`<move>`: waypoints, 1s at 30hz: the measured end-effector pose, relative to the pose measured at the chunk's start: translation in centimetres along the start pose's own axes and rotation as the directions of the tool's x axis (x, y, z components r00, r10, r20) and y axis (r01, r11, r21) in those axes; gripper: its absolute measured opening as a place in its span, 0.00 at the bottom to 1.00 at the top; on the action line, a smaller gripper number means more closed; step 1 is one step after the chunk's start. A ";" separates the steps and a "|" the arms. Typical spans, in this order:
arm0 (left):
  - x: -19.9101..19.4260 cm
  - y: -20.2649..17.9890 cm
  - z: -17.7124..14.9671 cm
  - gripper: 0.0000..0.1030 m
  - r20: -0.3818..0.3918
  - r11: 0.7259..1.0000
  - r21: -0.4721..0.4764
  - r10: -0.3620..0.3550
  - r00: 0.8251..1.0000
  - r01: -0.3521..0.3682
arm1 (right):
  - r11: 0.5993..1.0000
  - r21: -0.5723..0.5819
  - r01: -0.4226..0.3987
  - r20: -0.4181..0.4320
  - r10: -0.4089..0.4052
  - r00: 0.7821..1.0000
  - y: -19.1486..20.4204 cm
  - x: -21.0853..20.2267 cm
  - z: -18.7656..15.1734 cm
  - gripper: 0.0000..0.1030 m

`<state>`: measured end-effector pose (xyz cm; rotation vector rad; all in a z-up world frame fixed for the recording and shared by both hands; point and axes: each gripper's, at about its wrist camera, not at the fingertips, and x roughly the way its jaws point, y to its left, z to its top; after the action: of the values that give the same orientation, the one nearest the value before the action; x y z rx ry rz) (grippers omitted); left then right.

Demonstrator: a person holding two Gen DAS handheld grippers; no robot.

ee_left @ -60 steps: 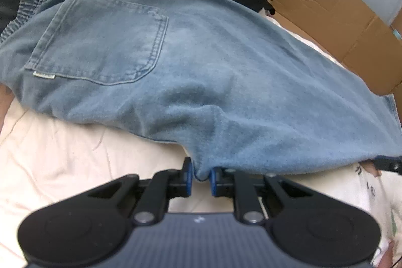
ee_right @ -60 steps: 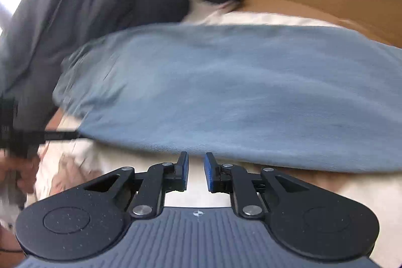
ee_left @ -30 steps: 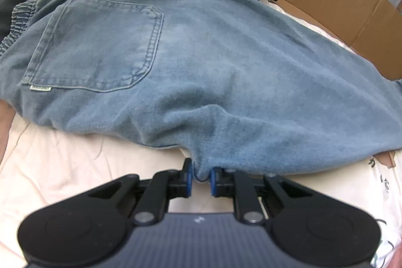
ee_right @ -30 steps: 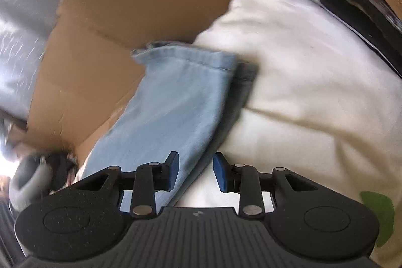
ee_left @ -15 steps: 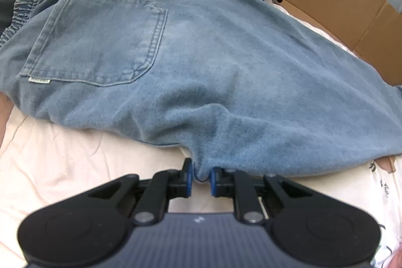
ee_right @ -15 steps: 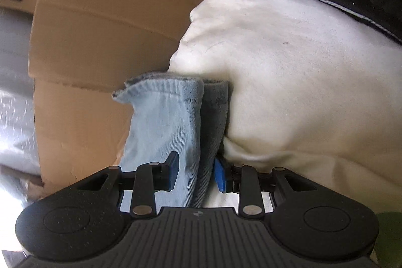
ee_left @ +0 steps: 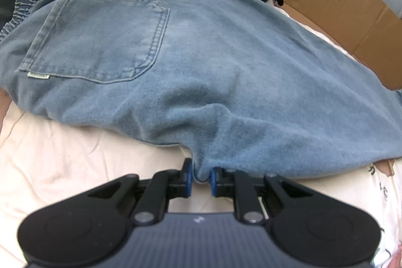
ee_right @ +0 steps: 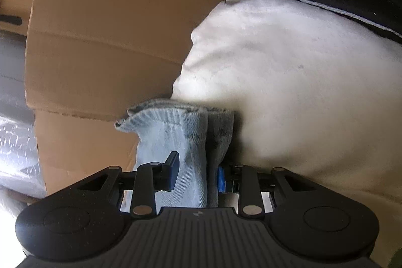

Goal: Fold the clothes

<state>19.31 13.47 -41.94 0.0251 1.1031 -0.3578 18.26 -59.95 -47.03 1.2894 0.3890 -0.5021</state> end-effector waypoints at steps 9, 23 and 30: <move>-0.6 0.2 0.0 0.13 0.014 1.000 -0.004 -0.007 1.000 0.007 | 0.994 -0.100 0.045 -0.028 -0.048 0.998 2.4 0.9 1.5 0.06; -6.2 0.9 4.5 0.11 0.037 0.998 0.064 -0.009 0.999 0.007 | 0.976 -0.209 0.061 -0.063 -0.075 0.995 7.1 -7.4 1.2 0.05; -8.2 0.0 4.1 0.11 0.021 0.996 0.087 0.014 1.000 -0.015 | 0.975 -0.203 0.089 -0.063 -0.103 0.993 4.8 -15.0 0.3 0.05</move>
<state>19.63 14.89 -32.89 0.1067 1.0662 -0.3923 8.43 -57.27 -35.01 1.1004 0.5515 -0.4852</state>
